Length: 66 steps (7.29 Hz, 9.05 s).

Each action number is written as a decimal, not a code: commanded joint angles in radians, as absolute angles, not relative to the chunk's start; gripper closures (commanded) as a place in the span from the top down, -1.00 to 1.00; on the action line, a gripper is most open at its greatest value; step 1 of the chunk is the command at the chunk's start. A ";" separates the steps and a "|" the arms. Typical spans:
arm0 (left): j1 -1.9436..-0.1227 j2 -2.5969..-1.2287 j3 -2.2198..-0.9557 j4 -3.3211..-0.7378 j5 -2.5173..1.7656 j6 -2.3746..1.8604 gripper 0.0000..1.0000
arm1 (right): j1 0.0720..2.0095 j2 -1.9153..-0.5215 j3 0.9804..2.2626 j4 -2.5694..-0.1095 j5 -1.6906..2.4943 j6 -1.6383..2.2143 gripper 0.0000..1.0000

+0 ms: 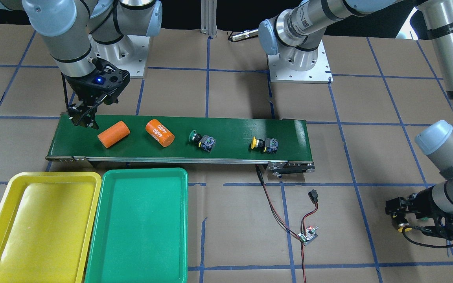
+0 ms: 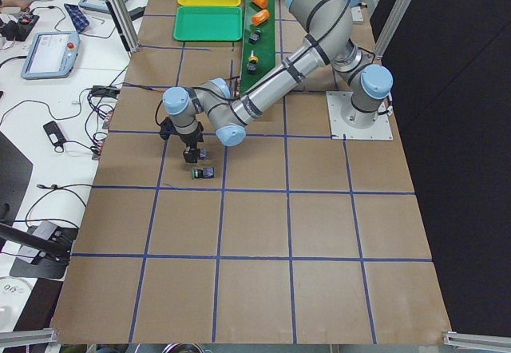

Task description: Sort buttons by color to trays

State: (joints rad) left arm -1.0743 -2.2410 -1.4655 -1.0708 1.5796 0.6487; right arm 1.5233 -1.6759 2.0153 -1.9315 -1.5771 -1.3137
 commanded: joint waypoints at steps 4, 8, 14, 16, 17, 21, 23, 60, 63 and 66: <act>-1.093 -2.150 -1.540 -1.089 1.572 0.406 -1.00 | 1.523 -1.678 2.052 -1.963 -1.572 -1.474 1.00; -1.273 -1.768 -1.889 -1.112 1.548 0.225 -1.00 | 1.523 -1.678 2.060 -1.962 -1.571 -1.476 1.00; -1.500 -1.684 -2.098 -1.088 1.552 0.190 0.99 | 1.523 -1.678 2.060 -1.960 -1.569 -1.476 1.00; -1.494 -1.652 -2.039 -1.107 1.565 0.206 1.00 | 1.523 -1.677 2.060 -1.960 -1.569 -1.476 1.00; -1.473 -1.649 -1.982 -1.179 1.566 0.206 1.00 | 1.523 -1.677 2.060 -1.960 -1.569 -1.476 1.00; -1.144 -1.903 -1.633 -1.221 1.634 0.274 1.00 | 1.522 -1.677 2.080 -1.967 -1.569 -1.476 1.00; -0.995 -2.061 -1.557 -1.186 1.626 0.447 1.00 | 1.522 -1.675 2.091 -1.983 -1.569 -1.474 1.00; -1.502 -1.557 -1.546 -1.631 1.578 0.129 1.00 | 1.540 -1.206 1.663 -2.105 -1.559 -1.700 -0.50; -1.493 -1.539 -1.549 -1.634 1.575 0.127 1.00 | 1.540 -1.203 1.669 -2.103 -1.560 -1.694 0.73; -1.494 -1.533 -1.569 -1.631 1.563 0.126 1.00 | 1.531 -1.207 1.677 -2.103 -1.563 -1.695 0.85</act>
